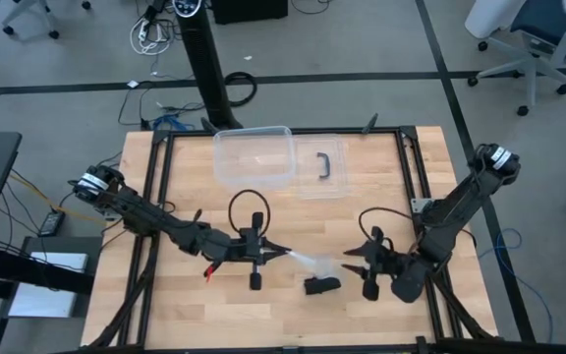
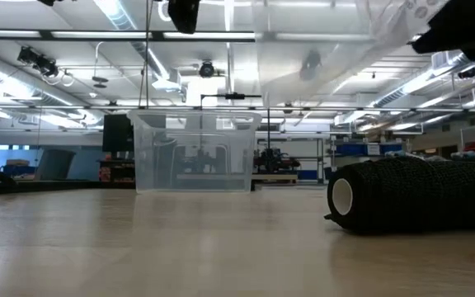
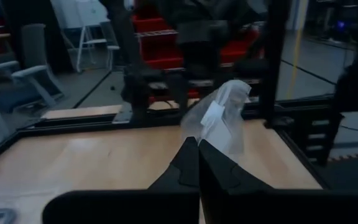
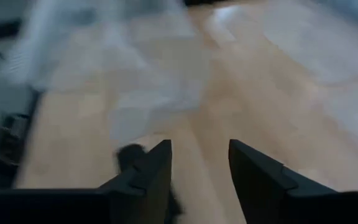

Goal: Roll bandage
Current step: Open the transparent zip bag

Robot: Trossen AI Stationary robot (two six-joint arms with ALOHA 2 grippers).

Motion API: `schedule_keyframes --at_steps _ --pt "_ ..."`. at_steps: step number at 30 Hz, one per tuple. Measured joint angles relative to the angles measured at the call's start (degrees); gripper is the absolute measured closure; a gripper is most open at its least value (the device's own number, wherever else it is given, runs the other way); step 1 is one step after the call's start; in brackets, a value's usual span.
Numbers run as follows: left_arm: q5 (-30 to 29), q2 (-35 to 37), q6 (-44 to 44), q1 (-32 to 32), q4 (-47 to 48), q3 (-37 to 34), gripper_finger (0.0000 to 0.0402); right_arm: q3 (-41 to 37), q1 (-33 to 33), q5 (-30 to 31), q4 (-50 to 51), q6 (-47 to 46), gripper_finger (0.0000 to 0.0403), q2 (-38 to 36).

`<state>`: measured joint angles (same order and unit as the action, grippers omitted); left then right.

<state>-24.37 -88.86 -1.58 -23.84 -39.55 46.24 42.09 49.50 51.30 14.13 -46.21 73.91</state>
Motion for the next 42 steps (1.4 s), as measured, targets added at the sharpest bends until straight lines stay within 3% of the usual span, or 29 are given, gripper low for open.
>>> schedule_keyframes --at_steps 5,9,20,27,35,39,42 --pt "-2.17 0.0 0.15 1.37 -0.41 0.0 0.0401 -3.25 1.31 -0.09 -14.9 5.59 0.0249 0.02" --pt "-2.98 0.0 0.19 2.48 -0.92 0.0 0.0401 -2.76 1.7 0.08 -17.13 8.32 0.0255 0.02" --pt "-2.37 0.02 0.24 2.83 -1.38 0.0 0.0401 -2.6 -0.64 1.61 -12.27 6.94 0.0261 -0.8" --pt "-2.37 0.02 0.26 2.76 -1.27 0.02 0.0402 4.07 0.36 2.5 2.87 4.61 0.0261 -1.0" --pt "-2.37 0.02 0.26 2.76 -1.27 0.02 0.0401 4.54 -0.87 0.52 3.45 2.24 0.0262 0.27" --pt "-2.35 0.02 0.26 2.76 -1.33 0.02 0.0402 4.54 -3.04 -1.35 3.75 1.0 0.0277 2.76" --pt "-2.35 0.02 0.22 2.76 -1.33 0.02 0.0402 4.54 -3.99 -1.49 3.77 0.84 0.031 4.22"
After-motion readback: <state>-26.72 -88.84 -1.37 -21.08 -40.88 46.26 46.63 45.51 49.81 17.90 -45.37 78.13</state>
